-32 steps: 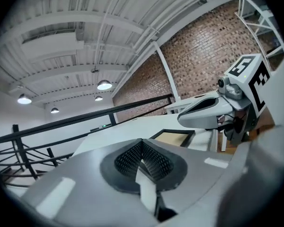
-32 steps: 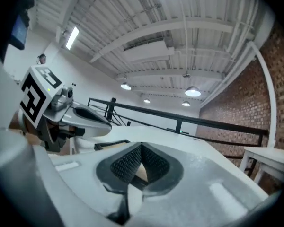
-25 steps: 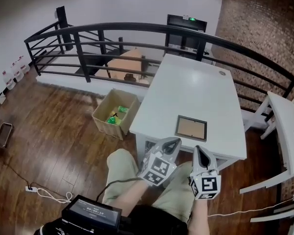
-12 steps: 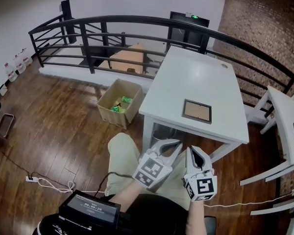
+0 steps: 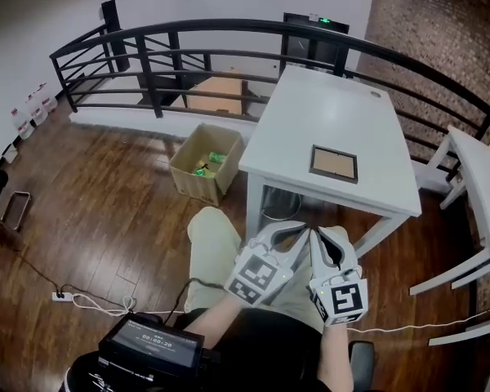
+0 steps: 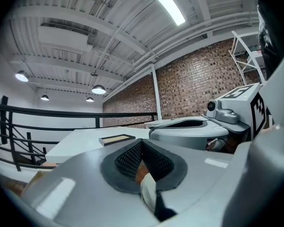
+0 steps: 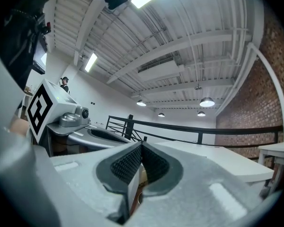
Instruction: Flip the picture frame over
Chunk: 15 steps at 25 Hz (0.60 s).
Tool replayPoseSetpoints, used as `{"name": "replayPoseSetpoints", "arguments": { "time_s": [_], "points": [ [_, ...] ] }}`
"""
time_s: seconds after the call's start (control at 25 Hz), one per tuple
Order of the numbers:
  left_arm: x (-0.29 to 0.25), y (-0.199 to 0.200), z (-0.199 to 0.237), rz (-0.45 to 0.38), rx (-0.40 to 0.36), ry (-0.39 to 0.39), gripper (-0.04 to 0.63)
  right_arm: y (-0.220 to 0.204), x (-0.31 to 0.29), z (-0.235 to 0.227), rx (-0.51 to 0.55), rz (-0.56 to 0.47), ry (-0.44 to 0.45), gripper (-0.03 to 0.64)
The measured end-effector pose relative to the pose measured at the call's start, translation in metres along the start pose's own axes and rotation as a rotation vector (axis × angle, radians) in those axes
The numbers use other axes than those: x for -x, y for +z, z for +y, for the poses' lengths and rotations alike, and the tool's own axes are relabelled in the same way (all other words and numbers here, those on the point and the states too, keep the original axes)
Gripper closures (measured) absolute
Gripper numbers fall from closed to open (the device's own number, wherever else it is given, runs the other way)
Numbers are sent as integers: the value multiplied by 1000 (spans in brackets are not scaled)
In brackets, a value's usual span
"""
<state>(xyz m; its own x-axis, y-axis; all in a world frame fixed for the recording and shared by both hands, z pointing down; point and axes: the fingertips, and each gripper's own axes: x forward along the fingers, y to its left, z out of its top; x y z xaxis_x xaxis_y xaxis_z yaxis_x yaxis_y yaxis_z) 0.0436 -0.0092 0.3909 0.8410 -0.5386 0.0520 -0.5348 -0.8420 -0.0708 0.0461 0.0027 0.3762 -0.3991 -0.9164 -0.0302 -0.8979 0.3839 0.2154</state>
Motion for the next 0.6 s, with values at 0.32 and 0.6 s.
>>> {"name": "replayPoseSetpoints", "arguments": {
  "time_s": [0.32, 0.6],
  "points": [
    [-11, -2, 0, 1, -2, -9, 578, -9, -4, -14, -33, 15, -4, 624],
    [-23, -19, 10, 39, 36, -9, 578, -28, -17, -19, -71, 72, 11, 624]
  ]
}}
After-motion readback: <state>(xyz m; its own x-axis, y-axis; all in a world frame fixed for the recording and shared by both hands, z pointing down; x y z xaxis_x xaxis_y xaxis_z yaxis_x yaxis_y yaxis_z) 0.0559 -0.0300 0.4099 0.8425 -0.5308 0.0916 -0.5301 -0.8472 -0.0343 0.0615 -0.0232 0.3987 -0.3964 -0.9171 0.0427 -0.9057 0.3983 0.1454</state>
